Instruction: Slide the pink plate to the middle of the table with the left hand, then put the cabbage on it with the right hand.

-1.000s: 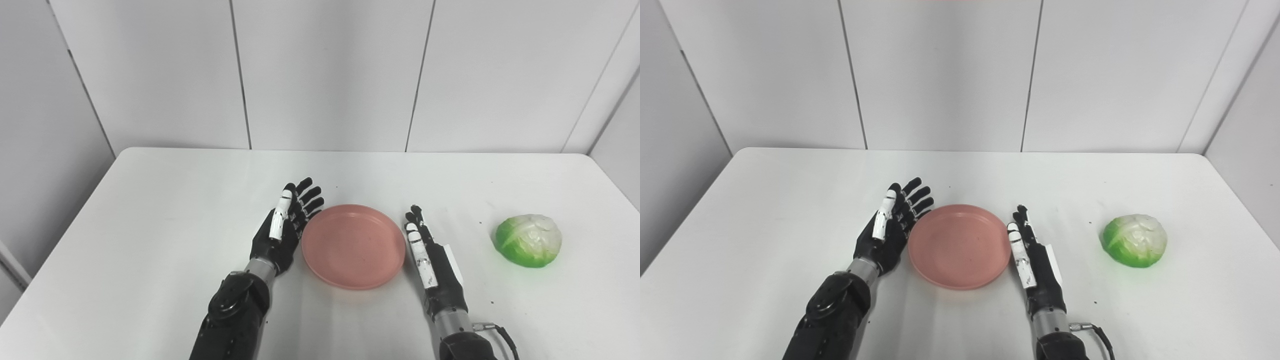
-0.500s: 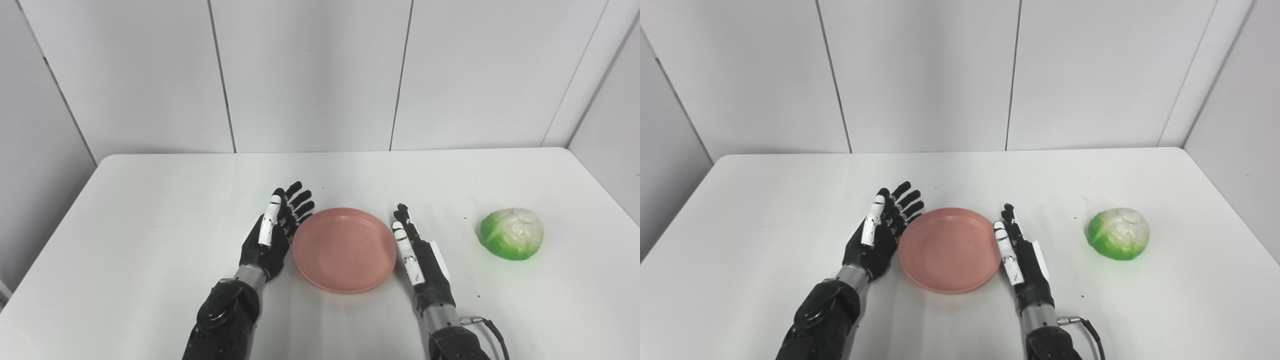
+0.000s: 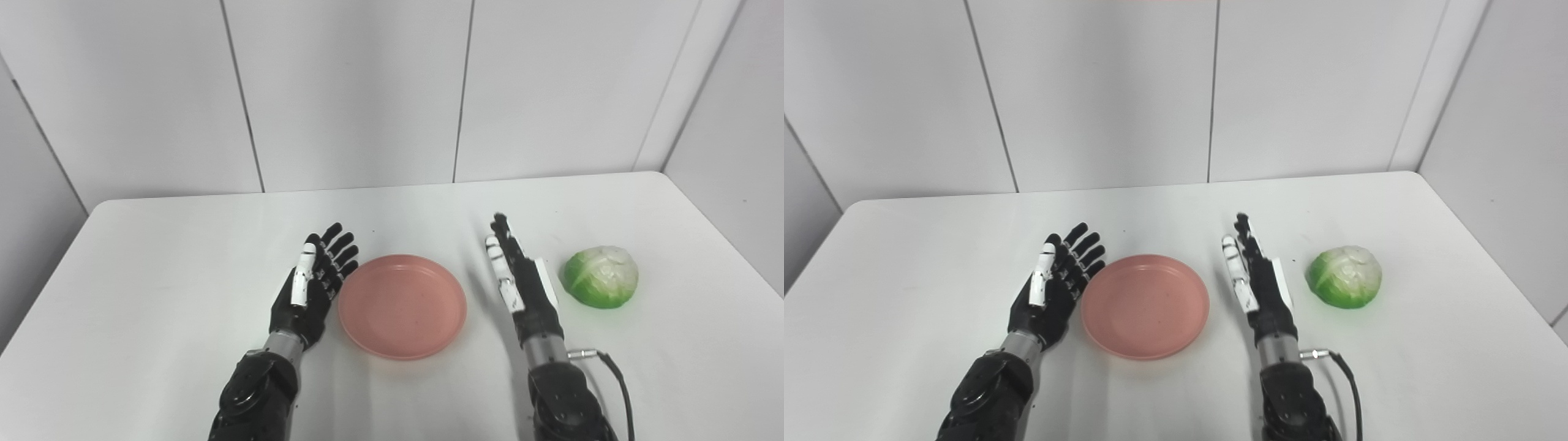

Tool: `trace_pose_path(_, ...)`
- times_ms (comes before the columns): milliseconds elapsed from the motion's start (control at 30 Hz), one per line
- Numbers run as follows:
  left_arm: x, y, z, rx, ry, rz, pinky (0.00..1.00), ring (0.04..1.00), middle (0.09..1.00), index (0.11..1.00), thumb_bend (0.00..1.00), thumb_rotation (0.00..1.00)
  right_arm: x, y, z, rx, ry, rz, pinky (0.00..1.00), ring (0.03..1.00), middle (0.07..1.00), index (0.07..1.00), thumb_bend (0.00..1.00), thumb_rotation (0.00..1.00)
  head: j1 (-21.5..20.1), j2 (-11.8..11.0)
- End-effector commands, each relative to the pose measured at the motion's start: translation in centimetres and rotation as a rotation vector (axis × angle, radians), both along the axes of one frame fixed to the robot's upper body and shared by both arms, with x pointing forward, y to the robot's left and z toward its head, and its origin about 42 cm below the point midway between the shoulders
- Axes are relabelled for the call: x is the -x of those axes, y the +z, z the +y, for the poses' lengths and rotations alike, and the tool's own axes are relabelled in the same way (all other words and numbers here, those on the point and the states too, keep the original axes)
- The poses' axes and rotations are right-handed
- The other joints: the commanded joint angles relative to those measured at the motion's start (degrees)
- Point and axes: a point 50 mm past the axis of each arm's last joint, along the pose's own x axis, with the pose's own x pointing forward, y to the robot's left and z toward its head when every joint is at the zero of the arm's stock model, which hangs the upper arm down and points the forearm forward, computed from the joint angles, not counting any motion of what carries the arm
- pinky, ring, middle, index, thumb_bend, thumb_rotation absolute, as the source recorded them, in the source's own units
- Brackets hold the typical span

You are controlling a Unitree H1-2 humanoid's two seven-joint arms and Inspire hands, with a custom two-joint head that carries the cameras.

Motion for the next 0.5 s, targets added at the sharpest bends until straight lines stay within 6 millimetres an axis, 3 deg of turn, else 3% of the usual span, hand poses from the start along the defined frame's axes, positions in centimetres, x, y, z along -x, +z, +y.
trace_pose_path(0,-0.2,-0.6,1.0,-0.008,0.011,0.027,0.91,0.906,0.914,0.902,0.45,1.0,-0.9,3.5,-0.1,0.042,-0.009,-0.158,0.91,0.944,0.95,0.958,0.36,1.0,-1.7,-0.4)
trace_pose_path(333,-0.8,-1.0,3.6,-0.005,0.004,0.016,0.93,0.914,0.921,0.912,0.46,1.0,-1.8,8.1,-1.7,0.25,-0.114,-0.313,0.88,0.926,0.938,0.937,0.44,0.99,-8.5,-0.9)
trace_pose_path(467,-1.2,-1.5,4.7,-0.009,0.0,0.017,0.92,0.915,0.92,0.912,0.46,1.0,-1.7,10.6,-3.2,0.309,-0.197,-0.359,0.85,0.903,0.933,0.937,0.64,0.8,-10.7,-1.5)
